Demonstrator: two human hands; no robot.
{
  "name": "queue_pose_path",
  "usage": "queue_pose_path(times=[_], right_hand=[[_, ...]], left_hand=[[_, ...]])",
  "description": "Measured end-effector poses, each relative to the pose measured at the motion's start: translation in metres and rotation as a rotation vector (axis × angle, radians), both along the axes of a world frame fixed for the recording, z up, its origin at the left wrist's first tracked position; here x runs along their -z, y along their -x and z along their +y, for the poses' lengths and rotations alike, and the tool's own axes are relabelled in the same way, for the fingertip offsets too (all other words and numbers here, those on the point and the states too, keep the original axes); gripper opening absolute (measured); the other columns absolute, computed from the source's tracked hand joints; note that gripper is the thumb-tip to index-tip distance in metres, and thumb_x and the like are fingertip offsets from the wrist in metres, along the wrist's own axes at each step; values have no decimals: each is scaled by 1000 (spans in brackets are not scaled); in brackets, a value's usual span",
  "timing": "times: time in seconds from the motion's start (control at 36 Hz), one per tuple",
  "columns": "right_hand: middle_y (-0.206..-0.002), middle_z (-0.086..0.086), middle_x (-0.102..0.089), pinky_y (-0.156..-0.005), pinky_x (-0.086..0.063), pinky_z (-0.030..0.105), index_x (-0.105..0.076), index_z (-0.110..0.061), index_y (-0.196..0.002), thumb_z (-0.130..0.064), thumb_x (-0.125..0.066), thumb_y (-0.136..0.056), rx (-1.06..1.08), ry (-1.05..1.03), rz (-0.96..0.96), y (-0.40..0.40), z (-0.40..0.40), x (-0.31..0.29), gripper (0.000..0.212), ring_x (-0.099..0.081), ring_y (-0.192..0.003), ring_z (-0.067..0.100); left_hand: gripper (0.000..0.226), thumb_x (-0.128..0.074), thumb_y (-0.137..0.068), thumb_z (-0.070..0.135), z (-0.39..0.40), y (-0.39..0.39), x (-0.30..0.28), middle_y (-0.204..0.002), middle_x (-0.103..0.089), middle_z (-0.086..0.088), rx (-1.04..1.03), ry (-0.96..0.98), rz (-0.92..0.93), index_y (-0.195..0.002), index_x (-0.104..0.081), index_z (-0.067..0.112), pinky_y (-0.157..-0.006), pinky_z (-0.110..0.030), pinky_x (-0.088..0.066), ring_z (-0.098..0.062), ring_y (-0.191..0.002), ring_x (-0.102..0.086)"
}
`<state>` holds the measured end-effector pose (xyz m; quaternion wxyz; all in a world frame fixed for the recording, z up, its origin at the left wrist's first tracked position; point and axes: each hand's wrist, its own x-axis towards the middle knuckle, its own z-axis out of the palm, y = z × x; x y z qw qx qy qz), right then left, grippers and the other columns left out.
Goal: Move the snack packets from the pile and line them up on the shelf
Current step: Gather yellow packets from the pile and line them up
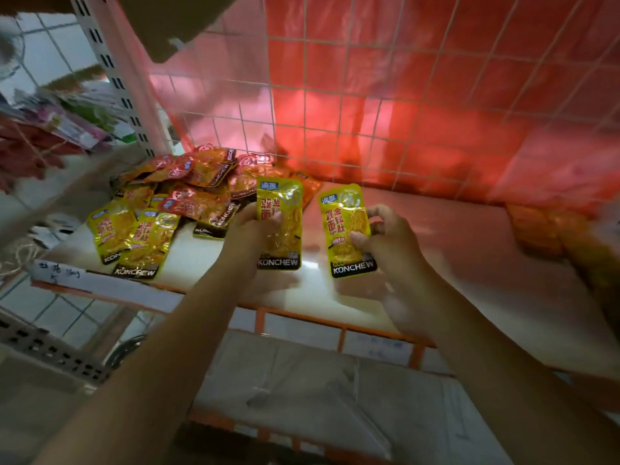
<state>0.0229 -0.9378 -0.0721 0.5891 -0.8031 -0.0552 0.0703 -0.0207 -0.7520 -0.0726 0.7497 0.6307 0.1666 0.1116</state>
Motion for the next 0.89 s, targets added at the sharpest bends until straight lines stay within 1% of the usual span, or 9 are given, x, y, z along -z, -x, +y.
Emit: queue_pose_path(times=[0.11, 0.25, 0.36, 0.44, 0.53, 0.64, 0.75, 0.81, 0.89], right_hand=[[-94, 15, -65, -76, -53, 47, -55, -23, -93, -1, -66, -80, 20, -7, -20, -5, -38, -4, 28, -65, -85, 35], [-85, 9, -60, -73, -52, 41, -53, -26, -89, 3, -63, -80, 46, -34, -83, -11, -85, -12, 31, -61, -79, 27], [-93, 10, -60, -75, -49, 37, -54, -21, -103, 4, -59, -81, 80, 4, -141, -17, -123, -14, 33, -59, -85, 26], [-87, 2, -58, -77, -48, 38, -52, -21, -106, 6, -55, -83, 91, 41, -132, -21, -153, -16, 36, -57, -84, 24], [-81, -6, -53, -69, -44, 29, -53, -11, -112, 6, -52, -85, 103, 100, -145, -24, -183, -20, 33, -55, -82, 21], [-94, 8, -58, -69, -42, 32, -53, -8, -111, -1, -53, -84, 133, 275, -197, -30, -223, -26, 28, -56, -85, 24], [-107, 20, -61, -71, -41, 32, -52, -5, -115, -1, -53, -83, 169, 379, -177, -44, -255, -30, 33, -58, -100, 33], [-115, 21, -59, -70, -38, 29, -42, -8, -130, -1, -51, -84, 165, 438, -155, -53, -268, -31, 47, -56, -105, 34], [-129, 18, -53, -75, -39, 25, -28, -21, -146, 3, -46, -83, 102, 496, -149, -65, -279, -33, 69, -54, -114, 33]], left_hand=[[22, -52, -88, -2, -39, -11, -5, -79, -61, -5, 23, 19, 12, -85, -63, 17, -81, -43, -49, -25, -77, -58], [23, -50, -90, -2, -91, -24, -11, -68, -64, 4, 35, 54, 4, -86, -61, 18, -64, -29, -51, -15, -64, -61], [23, -46, -91, -4, -132, -29, -14, -59, -65, 8, 115, 54, -14, -91, -61, 13, -51, -22, -51, -10, -52, -63], [21, -47, -91, -3, -161, -34, -14, -60, -66, 4, 152, 49, 13, -90, -61, 11, -58, -25, -52, -14, -53, -63], [21, -49, -91, -2, -190, -40, -14, -58, -65, 5, 179, 37, 35, -86, -62, 14, -61, -26, -50, -14, -51, -62], [20, -51, -91, -1, -229, -47, -11, -65, -62, -1, 203, 47, 35, -85, -62, 14, -64, -29, -48, -20, -57, -56], [20, -51, -91, -2, -259, -51, -2, -61, -61, 1, 201, 42, 46, -82, -61, 14, -62, -28, -46, -18, -54, -54], [18, -52, -91, -2, -270, -51, 2, -67, -61, -4, 193, 47, 47, -84, -60, 12, -64, -30, -47, -20, -58, -54], [18, -52, -91, -2, -283, -48, 7, -57, -64, 3, 176, 57, 60, -83, -60, 12, -57, -26, -50, -15, -49, -59]])
